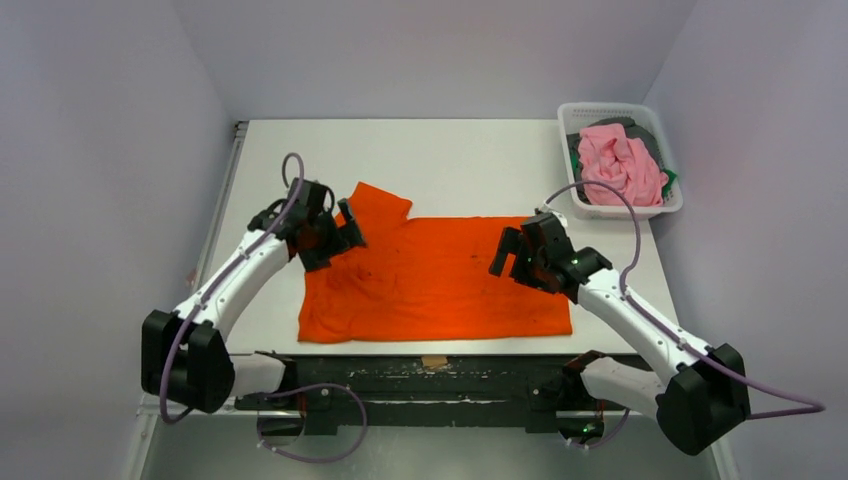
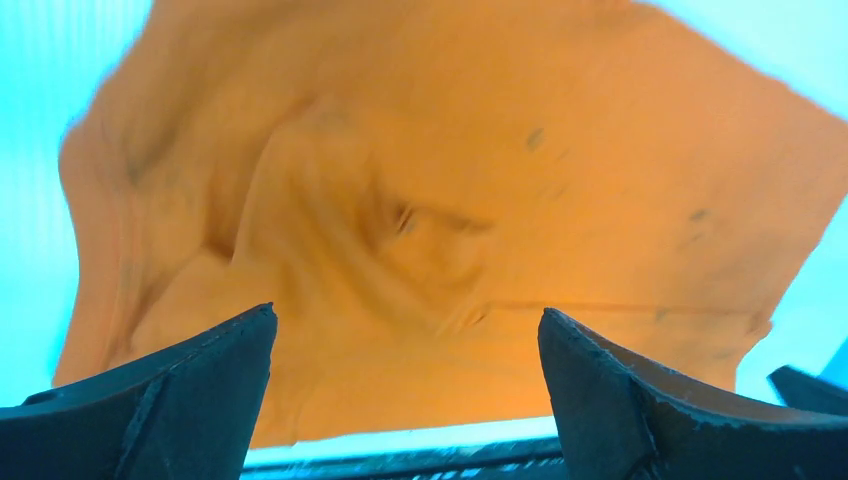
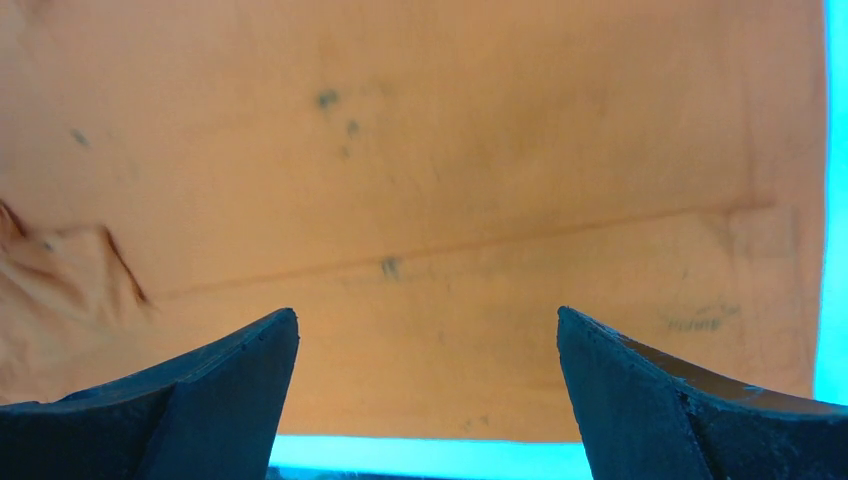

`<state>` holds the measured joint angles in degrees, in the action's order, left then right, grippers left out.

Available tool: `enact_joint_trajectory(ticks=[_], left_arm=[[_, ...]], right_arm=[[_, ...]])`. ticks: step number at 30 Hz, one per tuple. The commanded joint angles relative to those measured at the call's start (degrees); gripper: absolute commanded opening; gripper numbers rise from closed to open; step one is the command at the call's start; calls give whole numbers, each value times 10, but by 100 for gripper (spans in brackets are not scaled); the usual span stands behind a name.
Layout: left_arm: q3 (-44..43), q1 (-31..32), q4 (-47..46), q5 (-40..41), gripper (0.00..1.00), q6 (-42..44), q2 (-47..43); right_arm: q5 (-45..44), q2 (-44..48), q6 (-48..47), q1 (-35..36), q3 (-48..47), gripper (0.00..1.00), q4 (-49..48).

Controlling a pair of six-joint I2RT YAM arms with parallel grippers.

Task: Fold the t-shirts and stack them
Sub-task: Grab the side of the flattened tshirt furthest away from the robot with both arms

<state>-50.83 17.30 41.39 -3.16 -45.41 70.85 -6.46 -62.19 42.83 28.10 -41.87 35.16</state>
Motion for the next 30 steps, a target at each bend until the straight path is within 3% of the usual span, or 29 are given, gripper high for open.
enact_joint_trajectory(ticks=[1, 7, 12, 16, 30], left_arm=[[-154, -39, -35, 4, 100, 54, 102], [-400, -76, -39, -33, 100, 116, 337], [-633, -87, -4, -61, 100, 150, 536], [-726, -88, -3, -67, 100, 165, 630], [-693, -85, -11, -150, 100, 134, 686]], right_arm=[[-68, -12, -3, -30, -45, 99, -20], [1, -45, -27, -108, -46, 99, -63], [4, -81, -46, -118, -56, 98, -70], [17, -106, -53, -122, -64, 97, -74], [29, -106, -62, -124, -56, 94, -79]])
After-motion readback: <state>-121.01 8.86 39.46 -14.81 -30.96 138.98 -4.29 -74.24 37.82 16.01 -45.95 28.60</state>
